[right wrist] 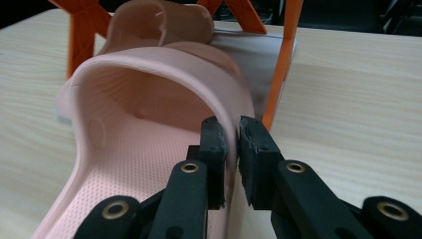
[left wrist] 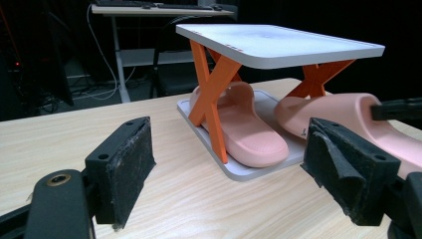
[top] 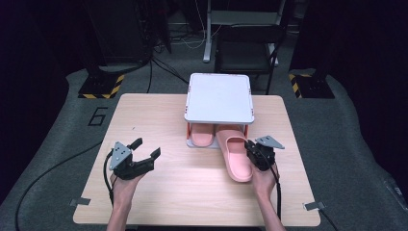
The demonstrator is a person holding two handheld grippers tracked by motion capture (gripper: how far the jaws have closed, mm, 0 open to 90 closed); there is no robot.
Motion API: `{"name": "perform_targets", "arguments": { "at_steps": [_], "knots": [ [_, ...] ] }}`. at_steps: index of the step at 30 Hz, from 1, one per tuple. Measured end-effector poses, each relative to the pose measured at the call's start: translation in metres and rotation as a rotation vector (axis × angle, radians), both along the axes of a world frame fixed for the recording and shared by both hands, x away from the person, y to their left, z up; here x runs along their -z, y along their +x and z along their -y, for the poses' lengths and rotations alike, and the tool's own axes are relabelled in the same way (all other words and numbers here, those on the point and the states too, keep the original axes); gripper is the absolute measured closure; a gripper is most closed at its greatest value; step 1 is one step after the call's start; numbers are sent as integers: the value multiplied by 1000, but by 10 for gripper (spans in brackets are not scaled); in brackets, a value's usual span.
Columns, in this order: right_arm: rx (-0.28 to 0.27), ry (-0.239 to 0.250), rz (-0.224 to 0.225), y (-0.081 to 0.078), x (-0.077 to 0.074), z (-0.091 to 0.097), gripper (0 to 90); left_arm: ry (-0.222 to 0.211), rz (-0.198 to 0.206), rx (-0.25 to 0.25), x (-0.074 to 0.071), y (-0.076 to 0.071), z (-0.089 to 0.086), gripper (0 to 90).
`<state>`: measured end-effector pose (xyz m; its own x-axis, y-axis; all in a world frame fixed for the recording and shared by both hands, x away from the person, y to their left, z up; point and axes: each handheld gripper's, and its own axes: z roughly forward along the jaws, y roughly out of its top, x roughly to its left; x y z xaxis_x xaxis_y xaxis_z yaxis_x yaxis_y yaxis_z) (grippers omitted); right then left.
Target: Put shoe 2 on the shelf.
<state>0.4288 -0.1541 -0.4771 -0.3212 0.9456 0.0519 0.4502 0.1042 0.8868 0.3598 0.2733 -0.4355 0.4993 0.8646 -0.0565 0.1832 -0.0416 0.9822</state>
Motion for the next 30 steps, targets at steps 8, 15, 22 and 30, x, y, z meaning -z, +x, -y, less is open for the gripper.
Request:
{"name": "perform_targets", "arguments": {
  "at_steps": [8,15,22,30],
  "knots": [
    [44,6,-14,25,4,-7,794,-2,-2,1,0,0,-1,192],
    [-46,47,-22,33,10,-2,673,4,-2,9,2,1,1,193],
    [-87,74,40,17,-9,16,420,4,-9,15,2,1,3,193],
    [-176,103,111,-5,-29,29,285,14,-15,43,6,2,14,193]
  ]
}}
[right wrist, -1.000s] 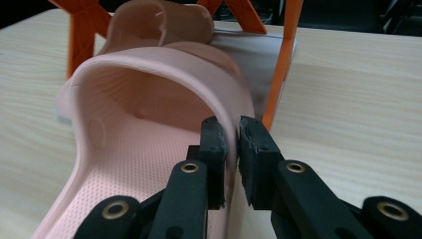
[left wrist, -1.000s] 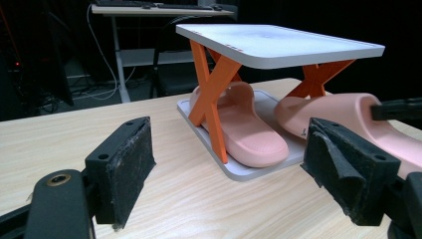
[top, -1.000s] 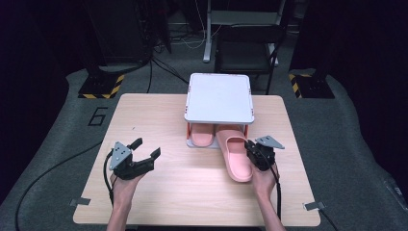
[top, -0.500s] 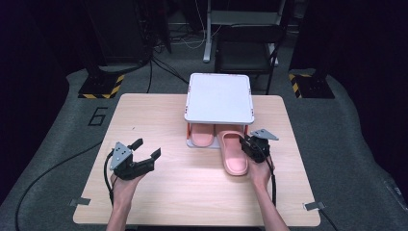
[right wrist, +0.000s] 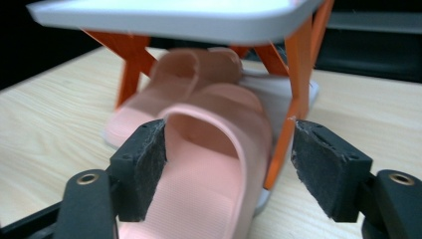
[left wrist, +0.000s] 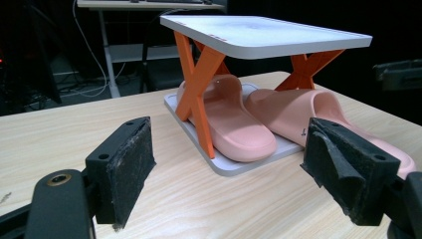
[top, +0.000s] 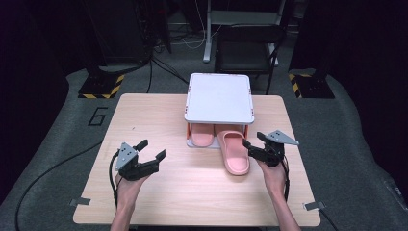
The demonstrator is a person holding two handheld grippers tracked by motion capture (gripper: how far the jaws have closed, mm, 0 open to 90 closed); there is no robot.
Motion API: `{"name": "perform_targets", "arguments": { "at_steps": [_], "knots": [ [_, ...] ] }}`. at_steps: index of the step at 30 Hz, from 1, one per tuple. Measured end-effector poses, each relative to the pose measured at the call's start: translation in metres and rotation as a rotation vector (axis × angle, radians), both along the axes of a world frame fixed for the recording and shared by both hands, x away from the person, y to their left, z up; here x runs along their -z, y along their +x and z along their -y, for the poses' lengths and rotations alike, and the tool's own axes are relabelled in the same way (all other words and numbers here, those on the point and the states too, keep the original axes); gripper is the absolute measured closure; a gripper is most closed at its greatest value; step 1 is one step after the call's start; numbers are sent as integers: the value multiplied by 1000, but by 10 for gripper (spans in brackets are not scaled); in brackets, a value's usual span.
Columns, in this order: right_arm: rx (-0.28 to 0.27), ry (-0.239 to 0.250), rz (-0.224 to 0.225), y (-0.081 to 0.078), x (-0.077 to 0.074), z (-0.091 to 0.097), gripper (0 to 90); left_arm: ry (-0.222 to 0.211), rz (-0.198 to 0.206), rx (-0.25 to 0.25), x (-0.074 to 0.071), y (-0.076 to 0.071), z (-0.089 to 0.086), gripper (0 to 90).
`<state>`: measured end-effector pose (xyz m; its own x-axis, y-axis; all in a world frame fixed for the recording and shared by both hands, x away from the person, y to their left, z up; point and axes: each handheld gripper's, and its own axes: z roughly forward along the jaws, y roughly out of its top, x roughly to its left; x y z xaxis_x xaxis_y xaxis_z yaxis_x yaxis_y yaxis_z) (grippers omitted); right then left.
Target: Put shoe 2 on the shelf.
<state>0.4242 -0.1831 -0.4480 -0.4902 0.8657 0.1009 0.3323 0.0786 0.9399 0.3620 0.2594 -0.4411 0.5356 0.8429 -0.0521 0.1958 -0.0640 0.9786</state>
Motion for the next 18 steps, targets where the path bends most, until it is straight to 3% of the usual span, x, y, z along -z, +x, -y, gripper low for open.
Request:
{"name": "perform_targets", "arguments": {
  "at_steps": [6,11,13,15,18],
  "knots": [
    [-76,48,84,-2,-30,3,295,36,-19,83,5,5,29,193],
    [-144,28,75,21,-62,-7,287,44,-67,157,16,15,67,193],
    [-156,14,85,31,-69,-10,292,39,-95,184,21,19,85,193],
    [-167,-7,66,40,-71,-14,294,47,-106,206,28,25,105,193],
    [-170,-32,30,52,-70,-18,300,79,-154,258,37,33,132,193]
  ]
}}
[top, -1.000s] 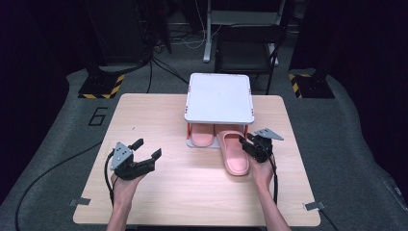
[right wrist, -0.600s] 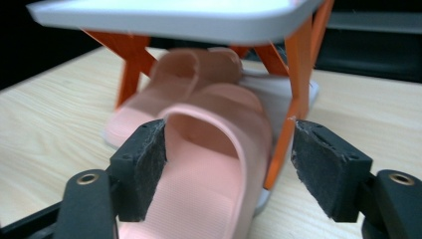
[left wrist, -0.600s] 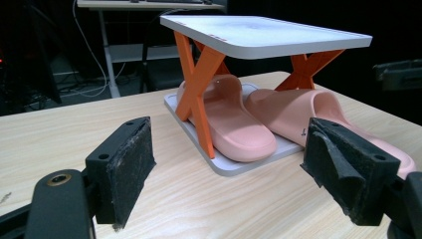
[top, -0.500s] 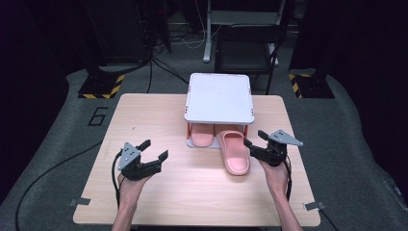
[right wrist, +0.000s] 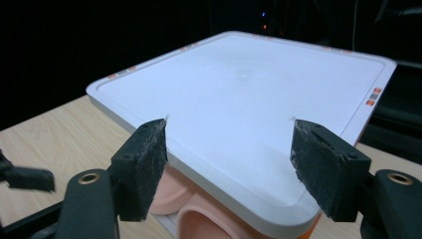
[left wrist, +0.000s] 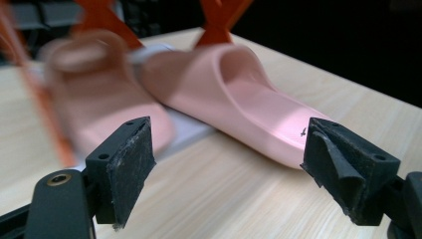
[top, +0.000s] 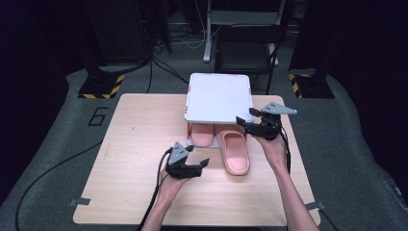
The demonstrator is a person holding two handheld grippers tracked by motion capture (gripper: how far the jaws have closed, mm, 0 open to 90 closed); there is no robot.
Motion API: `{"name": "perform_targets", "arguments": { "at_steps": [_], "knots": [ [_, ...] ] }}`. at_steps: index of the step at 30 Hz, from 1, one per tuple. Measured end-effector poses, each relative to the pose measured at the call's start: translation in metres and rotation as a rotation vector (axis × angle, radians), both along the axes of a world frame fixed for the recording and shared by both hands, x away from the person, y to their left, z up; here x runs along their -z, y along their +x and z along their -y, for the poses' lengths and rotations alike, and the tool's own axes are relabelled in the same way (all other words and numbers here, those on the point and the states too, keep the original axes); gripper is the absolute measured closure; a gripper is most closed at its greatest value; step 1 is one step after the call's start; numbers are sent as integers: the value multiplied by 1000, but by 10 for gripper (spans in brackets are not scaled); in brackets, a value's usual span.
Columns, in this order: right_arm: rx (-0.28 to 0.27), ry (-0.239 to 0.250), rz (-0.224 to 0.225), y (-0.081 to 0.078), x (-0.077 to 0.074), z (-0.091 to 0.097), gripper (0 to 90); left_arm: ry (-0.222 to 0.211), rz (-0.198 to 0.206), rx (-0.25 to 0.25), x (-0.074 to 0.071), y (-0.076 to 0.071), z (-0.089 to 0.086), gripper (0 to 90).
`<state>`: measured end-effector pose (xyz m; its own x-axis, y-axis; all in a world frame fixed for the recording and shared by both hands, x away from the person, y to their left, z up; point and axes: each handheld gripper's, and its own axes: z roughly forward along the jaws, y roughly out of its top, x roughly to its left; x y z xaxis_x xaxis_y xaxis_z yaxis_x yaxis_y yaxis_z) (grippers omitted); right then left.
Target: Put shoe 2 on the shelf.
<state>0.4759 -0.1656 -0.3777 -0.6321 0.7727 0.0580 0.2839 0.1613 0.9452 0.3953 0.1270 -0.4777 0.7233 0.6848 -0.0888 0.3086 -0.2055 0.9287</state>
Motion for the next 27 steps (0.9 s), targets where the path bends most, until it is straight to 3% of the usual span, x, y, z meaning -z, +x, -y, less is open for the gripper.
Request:
{"name": "perform_targets", "arguments": {
  "at_steps": [2,6,9,13,20,23,27],
  "knots": [
    [3,-6,-17,5,1,-2,304,-2,-10,33,5,1,18,195],
    [6,-23,-53,14,6,-7,304,52,-21,124,13,-3,46,194],
    [0,-37,-61,15,8,-8,305,79,-23,155,19,-8,62,172],
    [12,-25,-61,17,9,-6,322,140,-49,129,31,-11,79,136],
    [43,-32,-68,17,8,-5,335,222,-54,102,41,-9,98,93],
    [51,-46,-61,16,8,-6,345,227,-54,68,41,-3,101,151],
    [60,-41,-59,16,8,-7,356,225,-59,36,39,5,98,155]
  ]
}}
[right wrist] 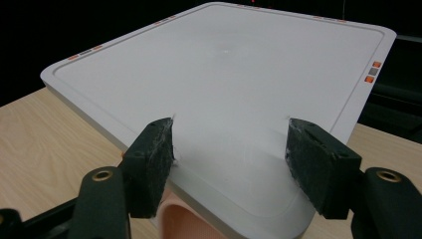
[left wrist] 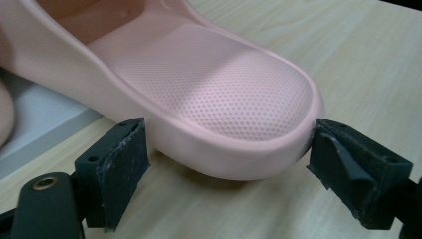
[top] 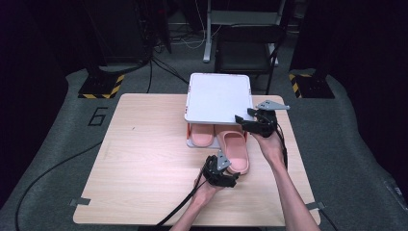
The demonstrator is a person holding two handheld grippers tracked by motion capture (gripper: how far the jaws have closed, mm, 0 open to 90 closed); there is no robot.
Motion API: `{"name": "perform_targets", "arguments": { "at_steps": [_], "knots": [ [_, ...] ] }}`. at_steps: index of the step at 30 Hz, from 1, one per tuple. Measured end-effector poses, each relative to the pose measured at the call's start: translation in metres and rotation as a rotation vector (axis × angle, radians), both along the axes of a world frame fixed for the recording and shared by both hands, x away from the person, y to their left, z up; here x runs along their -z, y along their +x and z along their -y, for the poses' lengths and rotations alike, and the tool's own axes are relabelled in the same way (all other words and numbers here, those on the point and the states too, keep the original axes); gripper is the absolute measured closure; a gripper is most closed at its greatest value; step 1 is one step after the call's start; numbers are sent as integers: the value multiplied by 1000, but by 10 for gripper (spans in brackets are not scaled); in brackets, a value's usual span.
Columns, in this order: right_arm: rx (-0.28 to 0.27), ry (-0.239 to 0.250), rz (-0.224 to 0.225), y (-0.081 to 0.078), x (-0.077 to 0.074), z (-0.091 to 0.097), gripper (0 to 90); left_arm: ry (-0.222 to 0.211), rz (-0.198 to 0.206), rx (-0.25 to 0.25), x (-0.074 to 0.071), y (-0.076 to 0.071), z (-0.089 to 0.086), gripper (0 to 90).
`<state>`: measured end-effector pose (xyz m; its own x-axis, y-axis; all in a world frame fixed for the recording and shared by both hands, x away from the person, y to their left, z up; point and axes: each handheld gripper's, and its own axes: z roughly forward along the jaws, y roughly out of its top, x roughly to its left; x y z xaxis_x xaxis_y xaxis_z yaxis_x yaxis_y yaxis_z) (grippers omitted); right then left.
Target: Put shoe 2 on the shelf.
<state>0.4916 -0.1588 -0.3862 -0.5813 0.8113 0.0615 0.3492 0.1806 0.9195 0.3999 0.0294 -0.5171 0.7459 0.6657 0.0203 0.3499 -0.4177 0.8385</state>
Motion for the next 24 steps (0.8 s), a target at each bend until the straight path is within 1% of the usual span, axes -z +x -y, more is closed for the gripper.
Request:
{"name": "perform_targets", "arguments": {
  "at_steps": [1,3,5,7,9,10,12,13,14,15,16,17,18,19,21,22,23,24],
  "knots": [
    [-1,-5,-6,0,0,1,359,0,5,-7,-1,2,-1,158],
    [-4,-5,-5,0,0,2,367,12,16,-23,-2,8,-3,160],
    [-1,12,-8,0,0,2,366,-5,12,-43,-2,14,-4,161],
    [-3,13,-11,0,0,3,366,-7,10,-73,-3,23,-5,163],
    [0,14,-11,-1,0,2,366,4,18,-105,-5,30,-6,165],
    [2,18,-9,-1,0,2,367,0,13,-120,-5,33,-6,165],
    [2,24,-3,-1,1,3,370,15,9,-147,-7,41,-9,172],
    [4,24,1,-2,2,3,375,4,-3,-163,-7,43,-10,174],
    [6,31,4,-2,2,3,375,0,-2,-174,-7,45,-11,177],
    [7,35,10,-2,3,3,374,-20,-14,-186,-7,45,-12,182],
    [8,35,12,-2,3,3,374,-12,-12,-173,-8,45,-14,188],
    [9,32,8,-2,3,3,374,-9,1,-144,-10,41,-15,195],
    [10,30,11,-3,3,3,374,-25,10,-127,-10,38,-15,217],
    [10,30,11,-3,3,2,375,-57,19,-82,-10,31,-15,256],
    [12,33,18,-3,3,2,375,-94,1,-19,-10,23,-16,377],
    [13,30,16,-3,3,2,374,-116,-3,-4,-10,20,-17,418],
    [14,30,16,-3,3,2,374,-138,-23,4,-10,18,-16,452],
    [14,30,16,-3,3,2,374,-153,-35,9,-10,16,-15,461]
  ]
}}
